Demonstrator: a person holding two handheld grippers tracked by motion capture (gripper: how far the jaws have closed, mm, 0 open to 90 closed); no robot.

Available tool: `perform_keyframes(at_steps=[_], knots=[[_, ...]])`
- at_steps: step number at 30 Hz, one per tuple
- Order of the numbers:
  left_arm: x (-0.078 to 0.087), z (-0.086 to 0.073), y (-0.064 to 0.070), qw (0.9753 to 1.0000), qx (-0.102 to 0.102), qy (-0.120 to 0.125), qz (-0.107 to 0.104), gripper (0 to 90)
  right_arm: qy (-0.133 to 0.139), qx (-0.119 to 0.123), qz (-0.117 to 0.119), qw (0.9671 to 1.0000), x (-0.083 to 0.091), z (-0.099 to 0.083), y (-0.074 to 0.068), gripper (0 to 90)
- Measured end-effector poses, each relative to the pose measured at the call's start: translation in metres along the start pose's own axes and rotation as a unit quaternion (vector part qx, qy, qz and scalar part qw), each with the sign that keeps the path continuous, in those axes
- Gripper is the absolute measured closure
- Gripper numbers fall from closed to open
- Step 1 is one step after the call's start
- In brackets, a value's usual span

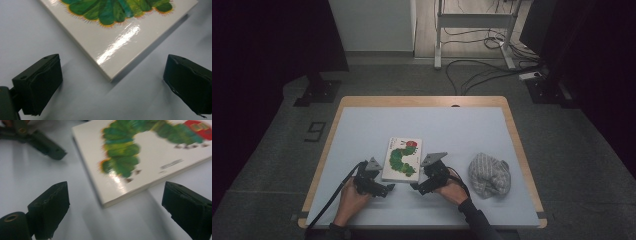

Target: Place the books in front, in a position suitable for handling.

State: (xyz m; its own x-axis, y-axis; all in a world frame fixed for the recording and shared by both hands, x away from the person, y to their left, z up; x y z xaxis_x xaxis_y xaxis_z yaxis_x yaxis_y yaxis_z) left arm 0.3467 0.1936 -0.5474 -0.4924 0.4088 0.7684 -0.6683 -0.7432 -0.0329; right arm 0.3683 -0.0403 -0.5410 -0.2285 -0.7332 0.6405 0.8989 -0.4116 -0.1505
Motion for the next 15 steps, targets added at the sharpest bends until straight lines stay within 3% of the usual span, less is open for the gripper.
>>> perform_keyframes(at_steps=[6,15], knots=[[-0.001,-0.003,-0.008,0.9995,0.013,0.000,0.029,0.0,0.004,-0.012,-0.014,0.9998,-0.005,0.013,0.022,0.0],[-0.003,-0.004,-0.012,0.9990,0.024,0.011,0.037,0.0,-0.007,-0.011,-0.035,0.9993,-0.018,0.028,0.051,0.0]])
Point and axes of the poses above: each handheld gripper's, and its own axes: x roughly backward along the jaws, z roughly out of its top, y roughly to its right, the point moved 3 cm from there along -x, roughly forward along the jaws, and after that the axes turned 5 degrees about z, right-handed, at the moved point
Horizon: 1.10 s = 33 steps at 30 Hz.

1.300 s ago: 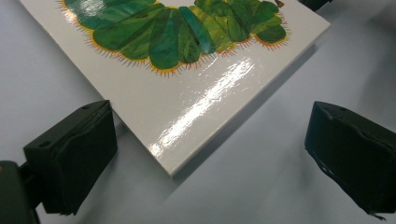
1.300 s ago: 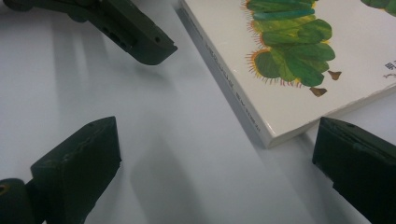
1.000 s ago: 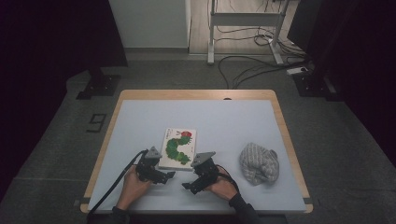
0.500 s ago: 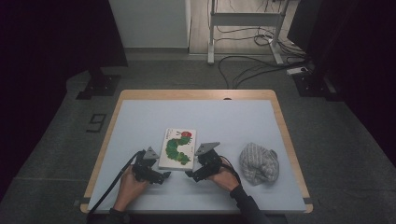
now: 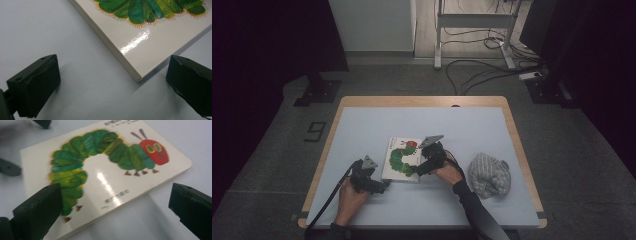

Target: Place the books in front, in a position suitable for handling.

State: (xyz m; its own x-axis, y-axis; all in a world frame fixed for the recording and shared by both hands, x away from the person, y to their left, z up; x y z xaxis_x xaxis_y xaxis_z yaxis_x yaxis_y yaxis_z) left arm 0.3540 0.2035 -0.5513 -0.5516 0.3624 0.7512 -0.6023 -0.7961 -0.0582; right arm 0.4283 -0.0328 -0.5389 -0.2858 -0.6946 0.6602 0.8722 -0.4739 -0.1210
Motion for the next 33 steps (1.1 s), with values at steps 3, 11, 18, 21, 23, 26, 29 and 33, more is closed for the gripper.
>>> perform_keyframes(at_steps=[3,11,18,21,23,26,29,33], knots=[[0.000,0.000,0.000,1.0000,0.001,0.000,0.000,0.0,-0.002,0.000,-0.002,1.0000,-0.005,0.003,0.009,0.0],[0.000,0.000,0.000,1.0000,-0.003,0.000,0.000,0.0,-0.001,-0.007,0.003,1.0000,-0.018,0.011,0.027,0.0],[0.000,0.000,0.000,1.0000,-0.004,0.001,0.001,0.0,-0.001,-0.006,0.004,1.0000,-0.030,0.022,0.038,0.0],[0.000,0.000,0.001,1.0000,-0.004,0.001,0.001,0.0,-0.002,-0.010,0.008,0.9999,-0.035,0.026,0.044,0.0],[0.000,0.000,0.001,1.0000,-0.003,0.001,0.001,0.0,-0.002,-0.015,0.017,0.9997,-0.038,0.028,0.046,0.0],[0.000,0.000,0.001,1.0000,-0.003,0.001,0.001,0.0,0.001,-0.020,0.026,0.9994,-0.043,0.031,0.048,0.0],[0.000,0.000,0.000,1.0000,-0.004,0.001,0.001,0.0,0.000,-0.028,0.032,0.9991,-0.044,0.031,0.048,0.0],[0.000,0.000,0.000,1.0000,-0.001,0.000,0.001,0.0,-0.001,-0.028,0.031,0.9991,-0.041,0.028,0.049,0.3]])
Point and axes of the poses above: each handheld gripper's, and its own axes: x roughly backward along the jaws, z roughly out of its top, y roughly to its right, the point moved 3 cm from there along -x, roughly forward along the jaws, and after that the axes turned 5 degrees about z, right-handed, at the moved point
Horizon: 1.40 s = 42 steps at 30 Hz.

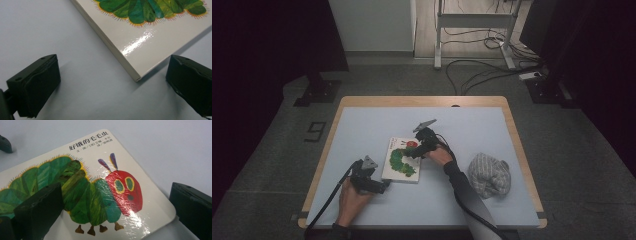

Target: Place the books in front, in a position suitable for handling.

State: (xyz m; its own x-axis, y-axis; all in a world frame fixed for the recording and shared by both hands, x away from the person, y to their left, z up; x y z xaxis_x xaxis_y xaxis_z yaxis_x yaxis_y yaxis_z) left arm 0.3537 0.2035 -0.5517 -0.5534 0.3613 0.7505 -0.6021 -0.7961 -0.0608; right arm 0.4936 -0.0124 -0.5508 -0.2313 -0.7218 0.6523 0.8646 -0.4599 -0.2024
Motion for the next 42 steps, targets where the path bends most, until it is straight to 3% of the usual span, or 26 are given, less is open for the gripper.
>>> perform_keyframes(at_steps=[19,23,32,37,42], knots=[[0.000,0.000,-0.017,0.9998,0.014,-0.005,0.013,0.0,-0.014,-0.014,-0.013,0.9997,0.039,-0.037,-0.016,0.3],[0.004,-0.001,-0.013,0.9997,0.014,-0.013,0.015,2.0,-0.014,-0.014,-0.010,0.9998,0.045,-0.044,-0.023,0.5],[0.020,-0.013,0.014,0.9995,-0.012,-0.011,-0.026,4.0,-0.008,-0.009,-0.003,0.9999,0.048,-0.052,-0.034,0.4],[0.020,-0.015,0.027,0.9993,-0.028,-0.006,-0.024,5.7,-0.006,-0.009,0.000,0.9999,0.049,-0.055,-0.042,0.5],[0.019,-0.015,0.024,0.9993,-0.028,-0.005,-0.023,4.6,-0.016,0.003,0.002,0.9999,0.050,-0.058,-0.054,0.5]])
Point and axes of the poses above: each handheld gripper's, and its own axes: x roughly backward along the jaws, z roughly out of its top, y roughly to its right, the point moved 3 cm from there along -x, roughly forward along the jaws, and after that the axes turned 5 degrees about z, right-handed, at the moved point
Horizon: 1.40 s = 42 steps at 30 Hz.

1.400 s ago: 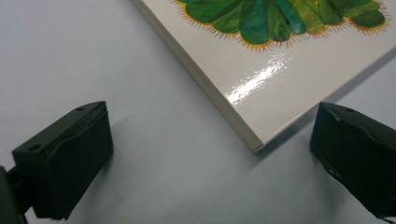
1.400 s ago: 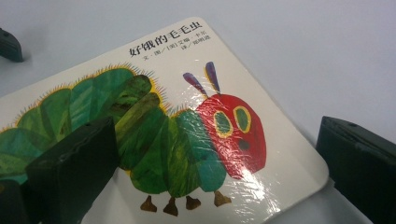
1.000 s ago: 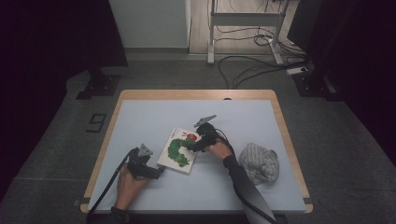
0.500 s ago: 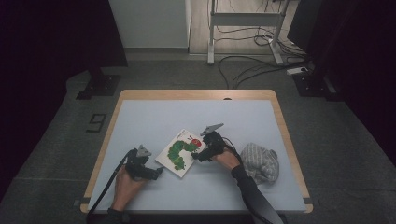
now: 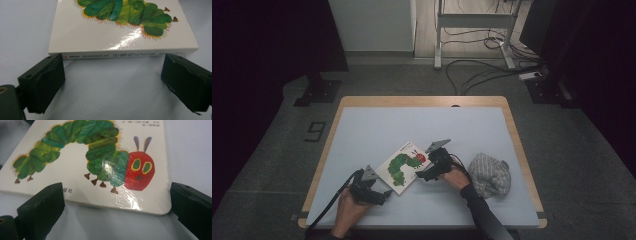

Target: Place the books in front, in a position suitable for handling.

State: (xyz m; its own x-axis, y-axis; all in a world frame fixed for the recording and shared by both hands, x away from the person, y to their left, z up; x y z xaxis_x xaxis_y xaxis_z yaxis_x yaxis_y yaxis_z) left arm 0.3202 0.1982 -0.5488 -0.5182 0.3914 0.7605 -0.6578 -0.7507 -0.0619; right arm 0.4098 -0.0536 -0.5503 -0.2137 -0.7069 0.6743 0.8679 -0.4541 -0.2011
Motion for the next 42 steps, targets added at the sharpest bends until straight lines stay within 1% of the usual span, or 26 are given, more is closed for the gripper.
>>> perform_keyframes(at_steps=[1,4,6,8,13,15,18,21,23,24,28,30,31,32,34,37,39,40,42], knots=[[0.000,0.000,-0.001,1.0000,-0.001,-0.001,0.001,4.0,-0.001,0.001,0.001,1.0000,0.000,-0.001,-0.002,0.4],[-0.001,0.000,-0.004,1.0000,-0.005,-0.002,-0.006,2.3,0.002,0.002,0.000,1.0000,0.001,-0.003,-0.004,0.5],[-0.002,0.000,-0.006,0.9999,-0.009,-0.003,-0.010,1.2,0.006,-0.005,0.001,1.0000,0.002,-0.004,-0.006,0.7],[-0.003,0.001,-0.009,0.9998,-0.013,-0.004,-0.014,0.4,0.008,-0.006,0.002,0.9999,0.003,-0.005,-0.006,1.0],[-0.003,0.001,-0.018,0.9988,-0.034,-0.005,-0.035,0.0,0.003,-0.001,0.001,1.0000,0.005,-0.009,-0.011,1.0],[-0.004,0.001,-0.020,0.9981,-0.043,-0.004,-0.044,0.0,0.004,-0.004,0.000,1.0000,0.007,-0.011,-0.014,0.9],[-0.003,0.000,-0.022,0.9971,-0.057,-0.004,-0.050,0.0,0.004,-0.003,-0.001,1.0000,0.009,-0.014,-0.019,0.9],[-0.003,0.000,-0.021,0.9971,-0.058,-0.002,-0.048,0.0,0.001,-0.002,-0.009,1.0000,0.011,-0.018,-0.024,0.5],[-0.003,0.000,-0.020,0.9970,-0.060,-0.001,-0.048,0.0,-0.001,0.005,-0.016,0.9999,0.011,-0.020,-0.026,0.0],[-0.003,0.000,-0.020,0.9970,-0.060,-0.001,-0.049,0.0,-0.001,0.005,-0.019,0.9998,0.011,-0.021,-0.027,0.0],[-0.003,-0.001,-0.019,0.9970,-0.060,0.000,-0.048,0.0,-0.002,0.012,-0.029,0.9995,0.010,-0.021,-0.029,0.0],[-0.003,-0.001,-0.019,0.9970,-0.060,0.000,-0.048,0.0,-0.002,0.019,-0.035,0.9992,0.010,-0.022,-0.030,0.0],[-0.003,-0.001,-0.019,0.9971,-0.060,0.000,-0.048,0.0,-0.002,0.020,-0.034,0.9992,0.010,-0.022,-0.030,0.0],[-0.003,-0.001,-0.019,0.9971,-0.060,0.000,-0.047,0.0,-0.004,0.020,-0.032,0.9993,0.011,-0.022,-0.029,1.1],[-0.002,-0.001,-0.019,0.9975,-0.056,-0.002,-0.043,0.0,-0.007,0.022,-0.036,0.9991,0.015,-0.022,-0.029,3.6],[0.000,-0.002,-0.018,0.9979,-0.053,-0.002,-0.036,0.0,-0.005,0.024,-0.045,0.9987,0.022,-0.020,-0.028,3.6],[0.004,-0.005,-0.021,0.9981,-0.056,-0.005,-0.026,0.0,-0.003,0.025,-0.049,0.9985,0.028,-0.019,-0.028,3.7],[0.005,-0.006,-0.022,0.9984,-0.053,-0.005,-0.019,0.0,-0.002,0.026,-0.052,0.9983,0.032,-0.019,-0.027,3.8],[0.008,-0.009,-0.025,0.9987,-0.048,-0.003,-0.016,0.0,-0.002,0.027,-0.056,0.9981,0.038,-0.018,-0.027,3.8]])
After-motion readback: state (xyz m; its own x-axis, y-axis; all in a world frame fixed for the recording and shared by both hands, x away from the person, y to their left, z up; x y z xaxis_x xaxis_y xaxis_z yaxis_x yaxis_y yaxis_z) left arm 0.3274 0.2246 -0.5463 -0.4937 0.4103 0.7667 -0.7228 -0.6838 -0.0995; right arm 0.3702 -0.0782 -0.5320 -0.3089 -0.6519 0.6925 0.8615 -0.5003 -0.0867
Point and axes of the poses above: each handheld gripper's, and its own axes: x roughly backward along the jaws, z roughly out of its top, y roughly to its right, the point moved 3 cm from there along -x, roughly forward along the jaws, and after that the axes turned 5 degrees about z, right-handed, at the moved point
